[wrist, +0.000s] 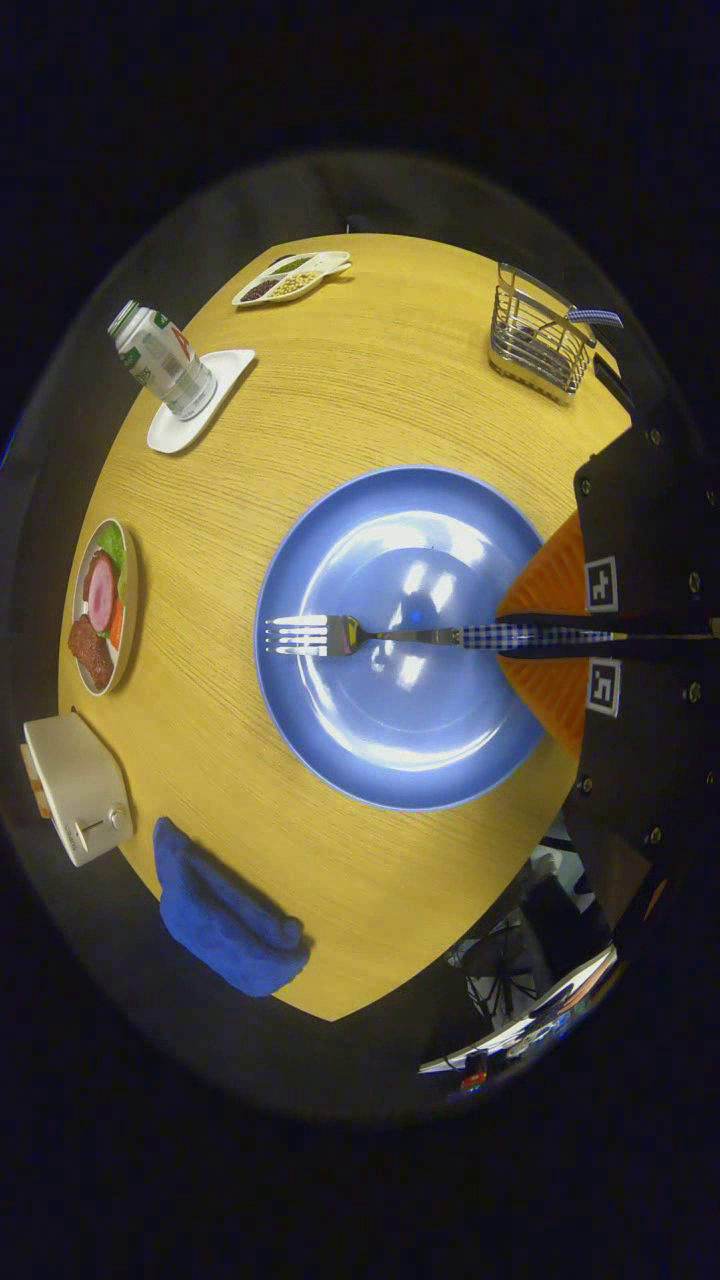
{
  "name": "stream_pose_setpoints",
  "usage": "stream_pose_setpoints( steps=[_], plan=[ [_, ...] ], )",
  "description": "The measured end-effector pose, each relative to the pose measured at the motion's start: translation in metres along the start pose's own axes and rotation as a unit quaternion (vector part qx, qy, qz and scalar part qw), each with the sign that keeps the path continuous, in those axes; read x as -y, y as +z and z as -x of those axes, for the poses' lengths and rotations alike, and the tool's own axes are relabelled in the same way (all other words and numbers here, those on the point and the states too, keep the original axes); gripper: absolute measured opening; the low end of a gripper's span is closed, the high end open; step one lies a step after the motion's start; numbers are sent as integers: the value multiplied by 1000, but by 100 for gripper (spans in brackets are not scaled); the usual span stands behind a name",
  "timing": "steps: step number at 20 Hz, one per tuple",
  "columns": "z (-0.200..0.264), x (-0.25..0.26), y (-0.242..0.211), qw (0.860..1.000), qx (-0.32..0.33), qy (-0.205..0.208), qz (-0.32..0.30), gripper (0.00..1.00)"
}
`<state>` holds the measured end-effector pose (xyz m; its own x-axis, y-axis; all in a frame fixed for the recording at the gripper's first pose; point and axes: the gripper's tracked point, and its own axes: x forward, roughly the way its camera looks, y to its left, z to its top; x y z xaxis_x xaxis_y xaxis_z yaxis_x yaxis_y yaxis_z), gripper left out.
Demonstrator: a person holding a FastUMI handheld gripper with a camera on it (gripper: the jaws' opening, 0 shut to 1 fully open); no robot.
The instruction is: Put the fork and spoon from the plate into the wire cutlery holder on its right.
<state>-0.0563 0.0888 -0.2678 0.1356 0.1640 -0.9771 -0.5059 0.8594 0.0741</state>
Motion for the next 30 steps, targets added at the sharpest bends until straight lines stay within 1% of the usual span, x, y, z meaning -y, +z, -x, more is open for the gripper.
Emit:
stream_pose_setpoints(
  steps=[5, 14, 16, 19, 23, 27, 30],
  plan=[
    [29, 27, -22, 1000, -13, -17, -5, 2],
    [65, 68, -57, 997, -18, -28, -68, 3],
    [73, 82, -67, 996, -18, -38, -82, 3],
    [88, 109, -85, 993, -22, -64, -99, 3],
    [107, 140, -113, 989, -46, -87, -113, 3],
    [121, 163, -135, 985, -79, -104, -111, 2],
    [125, 176, -145, 982, -96, -108, -121, 2]
  ],
)
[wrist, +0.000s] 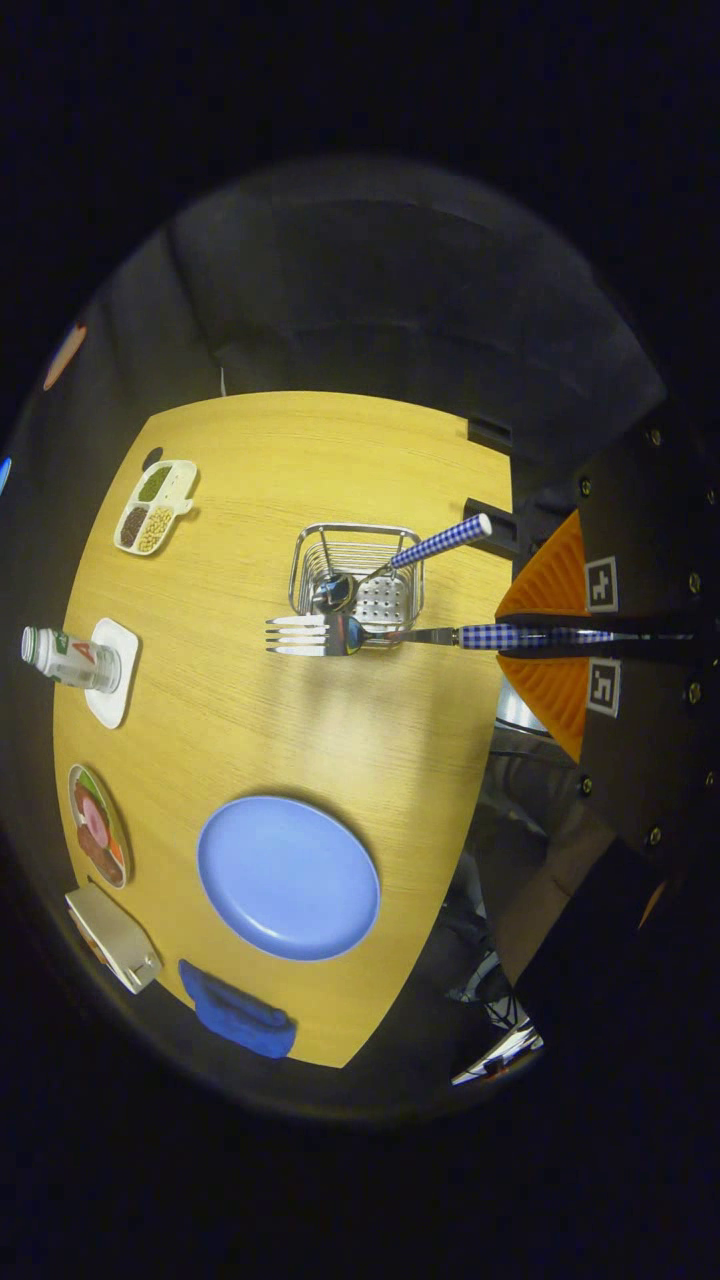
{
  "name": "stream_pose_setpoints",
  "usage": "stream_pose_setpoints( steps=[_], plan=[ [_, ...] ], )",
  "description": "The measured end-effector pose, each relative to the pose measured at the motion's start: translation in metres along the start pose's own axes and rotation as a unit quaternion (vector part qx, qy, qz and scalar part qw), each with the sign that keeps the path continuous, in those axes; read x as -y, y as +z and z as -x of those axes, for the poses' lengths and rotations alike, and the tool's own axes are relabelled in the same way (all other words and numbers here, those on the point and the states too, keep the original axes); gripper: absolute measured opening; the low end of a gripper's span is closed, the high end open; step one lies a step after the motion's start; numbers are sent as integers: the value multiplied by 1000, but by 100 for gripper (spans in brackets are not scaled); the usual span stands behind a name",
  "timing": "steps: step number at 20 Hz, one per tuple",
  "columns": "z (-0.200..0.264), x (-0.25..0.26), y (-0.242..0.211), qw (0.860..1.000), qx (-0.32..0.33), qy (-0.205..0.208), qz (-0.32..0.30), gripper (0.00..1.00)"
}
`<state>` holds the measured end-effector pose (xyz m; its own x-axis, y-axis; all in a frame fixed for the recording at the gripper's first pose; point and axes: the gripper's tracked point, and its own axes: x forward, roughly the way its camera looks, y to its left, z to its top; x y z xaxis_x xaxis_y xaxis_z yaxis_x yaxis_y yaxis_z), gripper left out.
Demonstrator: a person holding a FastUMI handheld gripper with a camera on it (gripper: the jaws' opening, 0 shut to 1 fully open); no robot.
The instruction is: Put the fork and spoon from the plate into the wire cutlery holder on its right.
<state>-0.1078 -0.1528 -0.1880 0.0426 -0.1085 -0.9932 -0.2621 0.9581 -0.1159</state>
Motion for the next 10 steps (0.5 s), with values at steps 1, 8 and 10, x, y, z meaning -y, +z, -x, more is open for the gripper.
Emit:
stream_pose_setpoints(
  steps=[1, 8, 10],
  plan=[
    [-2, 5, 0, 1000, -1, -2, -2, 2],
    [-23, 21, -8, 999, -46, -9, 1, 3],
    [-29, 23, -8, 998, -60, -11, 7, 3]
  ],
)
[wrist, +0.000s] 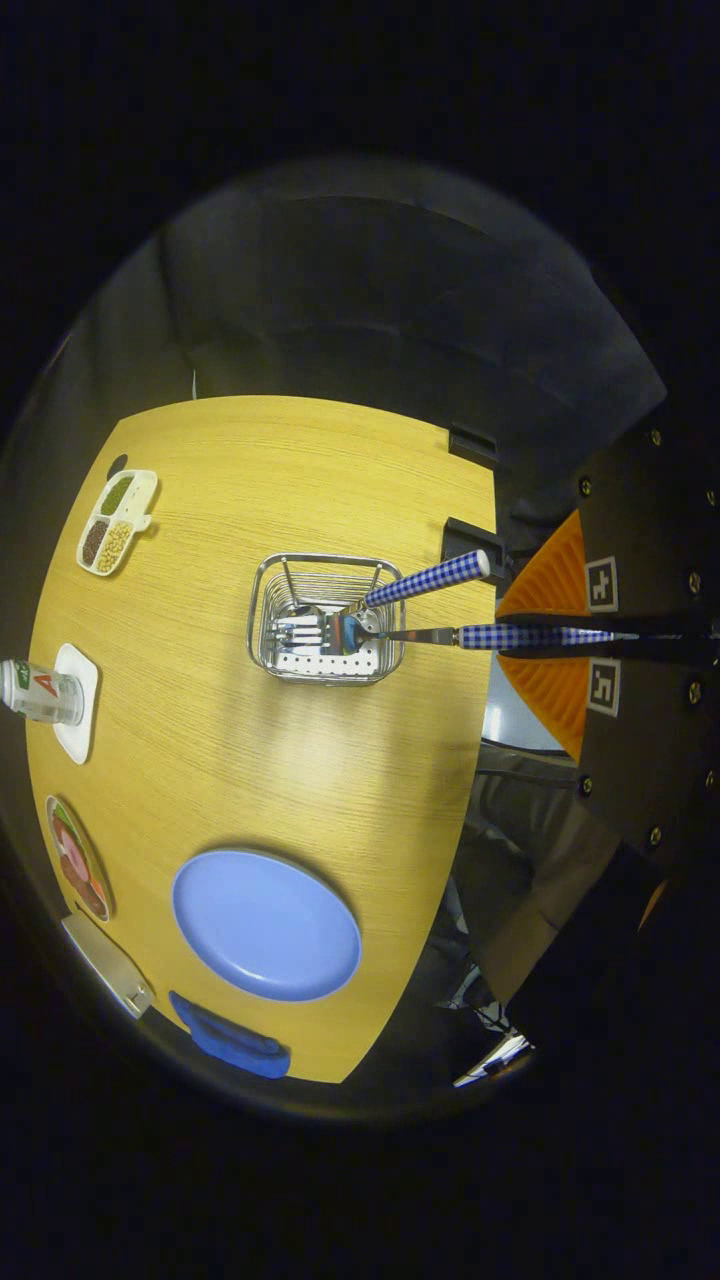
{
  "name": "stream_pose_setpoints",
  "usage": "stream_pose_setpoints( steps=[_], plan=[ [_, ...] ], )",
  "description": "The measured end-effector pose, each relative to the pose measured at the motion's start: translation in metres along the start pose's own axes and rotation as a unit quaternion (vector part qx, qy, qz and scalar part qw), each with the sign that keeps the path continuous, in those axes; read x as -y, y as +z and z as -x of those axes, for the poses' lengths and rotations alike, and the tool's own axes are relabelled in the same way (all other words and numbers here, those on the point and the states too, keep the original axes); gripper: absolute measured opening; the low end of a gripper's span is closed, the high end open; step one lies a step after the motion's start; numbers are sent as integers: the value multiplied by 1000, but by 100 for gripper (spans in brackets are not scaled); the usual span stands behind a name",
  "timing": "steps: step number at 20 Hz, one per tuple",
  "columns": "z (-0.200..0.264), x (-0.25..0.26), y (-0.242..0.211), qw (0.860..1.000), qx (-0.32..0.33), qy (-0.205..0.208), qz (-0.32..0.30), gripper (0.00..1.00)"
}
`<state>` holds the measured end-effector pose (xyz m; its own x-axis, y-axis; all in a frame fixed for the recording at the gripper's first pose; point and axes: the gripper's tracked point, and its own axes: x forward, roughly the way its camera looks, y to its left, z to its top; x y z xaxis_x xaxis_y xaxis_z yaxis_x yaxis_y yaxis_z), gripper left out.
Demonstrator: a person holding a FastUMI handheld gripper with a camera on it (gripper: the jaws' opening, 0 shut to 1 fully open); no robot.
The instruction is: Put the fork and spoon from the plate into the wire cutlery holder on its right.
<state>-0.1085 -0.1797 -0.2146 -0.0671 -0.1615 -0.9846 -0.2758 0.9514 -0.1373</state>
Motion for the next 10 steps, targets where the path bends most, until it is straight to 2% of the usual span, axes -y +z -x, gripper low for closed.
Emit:
stream_pose_setpoints(
  steps=[10],
  plan=[
    [-21, 12, 13, 994, -76, -40, 66, 2]
  ],
)
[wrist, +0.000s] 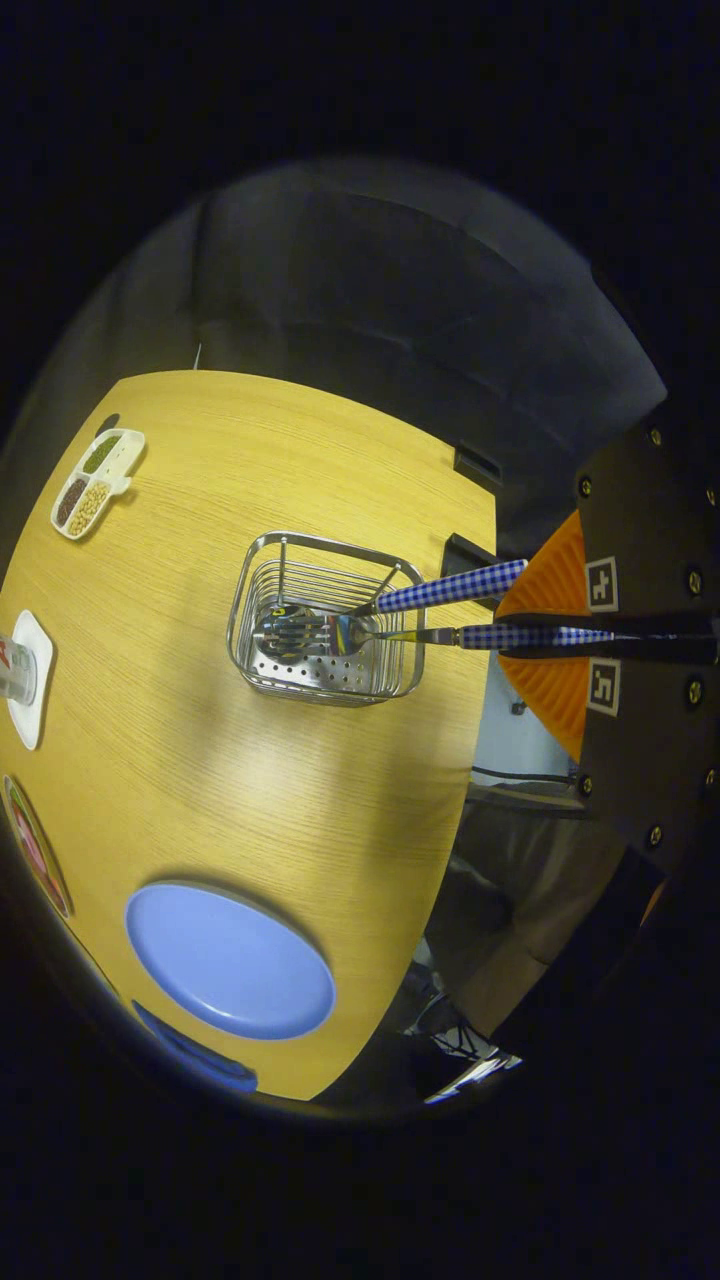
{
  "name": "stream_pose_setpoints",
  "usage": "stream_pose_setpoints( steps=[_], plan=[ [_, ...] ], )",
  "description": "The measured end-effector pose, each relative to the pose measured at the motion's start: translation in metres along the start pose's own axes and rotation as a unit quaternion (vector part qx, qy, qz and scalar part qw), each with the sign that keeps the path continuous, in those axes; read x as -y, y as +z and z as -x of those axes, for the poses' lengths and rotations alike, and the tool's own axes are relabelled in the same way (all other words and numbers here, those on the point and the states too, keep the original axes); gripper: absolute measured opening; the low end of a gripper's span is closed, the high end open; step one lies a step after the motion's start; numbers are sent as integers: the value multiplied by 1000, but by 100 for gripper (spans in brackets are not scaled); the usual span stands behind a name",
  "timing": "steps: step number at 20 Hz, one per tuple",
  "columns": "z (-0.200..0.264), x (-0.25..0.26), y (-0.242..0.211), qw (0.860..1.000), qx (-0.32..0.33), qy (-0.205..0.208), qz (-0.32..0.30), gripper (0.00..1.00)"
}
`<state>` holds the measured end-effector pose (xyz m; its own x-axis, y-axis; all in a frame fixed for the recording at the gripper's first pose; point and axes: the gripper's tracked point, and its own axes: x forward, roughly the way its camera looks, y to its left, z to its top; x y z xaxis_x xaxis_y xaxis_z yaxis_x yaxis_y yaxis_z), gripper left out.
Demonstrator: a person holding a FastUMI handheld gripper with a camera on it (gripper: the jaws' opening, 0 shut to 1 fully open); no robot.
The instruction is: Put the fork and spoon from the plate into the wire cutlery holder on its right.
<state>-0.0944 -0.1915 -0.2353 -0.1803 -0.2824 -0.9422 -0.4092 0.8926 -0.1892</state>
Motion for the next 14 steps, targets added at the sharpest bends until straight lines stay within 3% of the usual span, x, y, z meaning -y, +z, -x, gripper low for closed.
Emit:
stream_pose_setpoints(
  steps=[6, 9, 13, 14],
  plan=[
    [-5, 6, 14, 999, -25, -17, 41, 3],
    [-4, 2, 21, 998, -23, -15, 49, 11],
    [1, 5, 28, 999, -13, -20, 45, 11],
    [2, 5, 28, 999, -10, -22, 45, 17]
  ],
)
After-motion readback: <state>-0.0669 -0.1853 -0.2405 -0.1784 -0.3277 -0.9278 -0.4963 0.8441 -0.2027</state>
